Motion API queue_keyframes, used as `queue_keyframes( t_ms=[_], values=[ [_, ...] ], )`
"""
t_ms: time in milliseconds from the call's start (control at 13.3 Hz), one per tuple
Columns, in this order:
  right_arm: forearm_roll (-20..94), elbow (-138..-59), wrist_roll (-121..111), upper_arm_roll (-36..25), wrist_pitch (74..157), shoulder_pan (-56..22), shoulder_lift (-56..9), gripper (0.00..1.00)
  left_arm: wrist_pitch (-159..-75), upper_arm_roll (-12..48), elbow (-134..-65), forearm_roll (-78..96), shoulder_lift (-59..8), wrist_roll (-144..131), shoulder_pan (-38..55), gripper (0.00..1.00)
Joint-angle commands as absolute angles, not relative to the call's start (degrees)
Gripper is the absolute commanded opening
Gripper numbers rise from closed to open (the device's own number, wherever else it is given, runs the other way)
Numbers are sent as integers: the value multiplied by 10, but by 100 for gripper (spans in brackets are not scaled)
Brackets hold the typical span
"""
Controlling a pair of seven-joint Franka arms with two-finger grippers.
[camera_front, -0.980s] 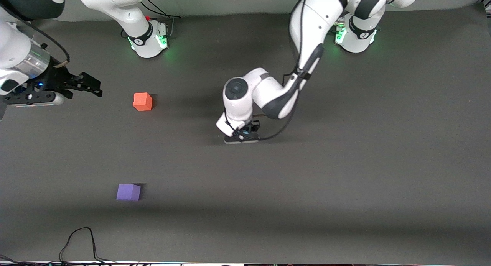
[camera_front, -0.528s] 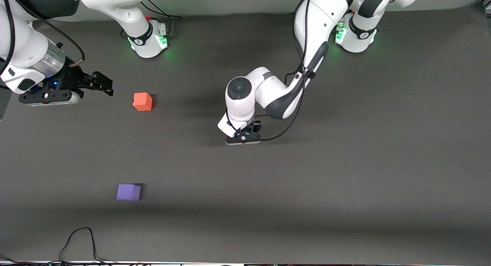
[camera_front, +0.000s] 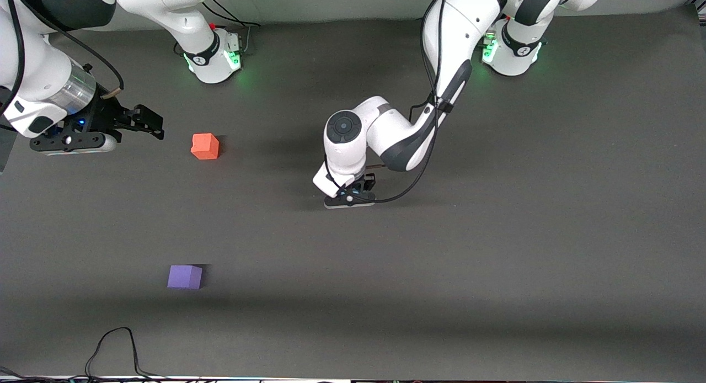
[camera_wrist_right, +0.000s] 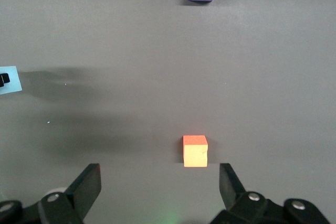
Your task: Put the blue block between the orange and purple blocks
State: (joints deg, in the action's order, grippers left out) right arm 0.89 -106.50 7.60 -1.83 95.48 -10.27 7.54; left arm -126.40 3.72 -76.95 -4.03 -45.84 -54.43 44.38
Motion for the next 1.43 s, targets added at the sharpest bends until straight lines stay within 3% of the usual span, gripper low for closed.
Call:
queue_keyframes(
  t_ms=[0,302,754,905,980,1055,1357],
  values=[
    [16,-1061,88,-18,957,-105,74,100,-1256,34,-775,-44,-453,-551,447,43],
    [16,-1061,88,-18,957,-105,73,100,-1245,34,-775,-45,-453,-551,448,43],
    [16,-1062,88,-18,962,-104,71,100,-1268,35,-781,-54,-479,-595,521,44],
    [16,-1061,88,-18,964,-104,69,100,-1272,34,-782,-54,-488,-599,522,60],
    [16,-1061,88,-18,964,-104,69,100,-1266,34,-783,-56,-488,-599,522,87],
    [16,-1061,88,-18,964,-104,69,100,-1259,34,-783,-57,-483,-596,519,95],
    [17,-1060,89,-18,964,-104,68,100,-1191,46,-776,-41,-426,-554,432,98]
  ],
)
